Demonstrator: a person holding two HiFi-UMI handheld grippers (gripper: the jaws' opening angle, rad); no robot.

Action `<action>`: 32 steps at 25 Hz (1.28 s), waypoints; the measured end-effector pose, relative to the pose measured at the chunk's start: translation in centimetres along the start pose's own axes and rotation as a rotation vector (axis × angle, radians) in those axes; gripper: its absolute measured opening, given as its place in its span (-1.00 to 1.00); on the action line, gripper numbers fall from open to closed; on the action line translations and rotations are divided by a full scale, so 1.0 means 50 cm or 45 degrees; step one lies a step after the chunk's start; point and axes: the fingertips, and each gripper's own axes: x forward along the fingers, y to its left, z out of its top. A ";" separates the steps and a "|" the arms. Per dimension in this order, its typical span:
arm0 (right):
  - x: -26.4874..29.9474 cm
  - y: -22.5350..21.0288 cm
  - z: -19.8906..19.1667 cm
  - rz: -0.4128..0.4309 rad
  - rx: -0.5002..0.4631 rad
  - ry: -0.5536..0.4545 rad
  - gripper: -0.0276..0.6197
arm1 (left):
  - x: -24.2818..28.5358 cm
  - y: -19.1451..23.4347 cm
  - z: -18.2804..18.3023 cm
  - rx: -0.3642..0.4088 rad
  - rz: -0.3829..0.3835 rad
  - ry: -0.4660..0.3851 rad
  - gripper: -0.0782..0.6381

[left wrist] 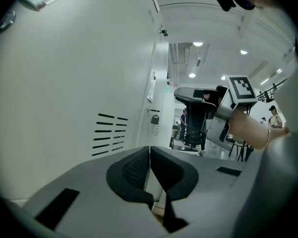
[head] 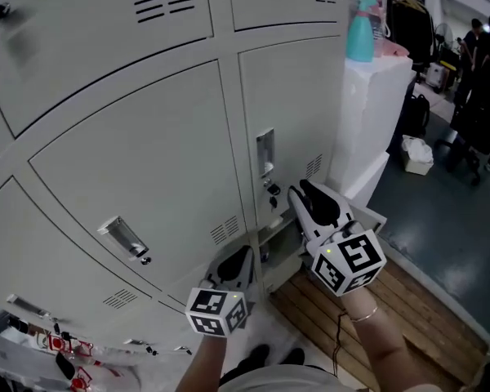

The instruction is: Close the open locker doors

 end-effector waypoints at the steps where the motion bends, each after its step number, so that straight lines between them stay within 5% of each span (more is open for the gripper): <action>1: -0.018 -0.018 -0.007 -0.031 -0.002 0.012 -0.67 | 0.009 -0.011 -0.004 0.002 -0.021 0.005 -0.72; 13: -0.301 -0.292 -0.140 -0.557 0.057 0.219 -0.67 | 0.143 -0.171 -0.058 0.024 -0.293 0.091 -0.72; 20: -0.420 -0.405 -0.247 -0.750 0.118 0.357 -0.67 | 0.218 -0.266 -0.108 0.041 -0.417 0.165 -0.72; 26: -0.459 -0.483 -0.332 -0.828 0.213 0.371 -0.67 | 0.275 -0.308 -0.156 0.019 -0.442 0.234 -0.72; 32: -0.434 -0.534 -0.379 -0.736 0.306 0.380 -0.53 | 0.313 -0.320 -0.199 0.008 -0.416 0.296 -0.72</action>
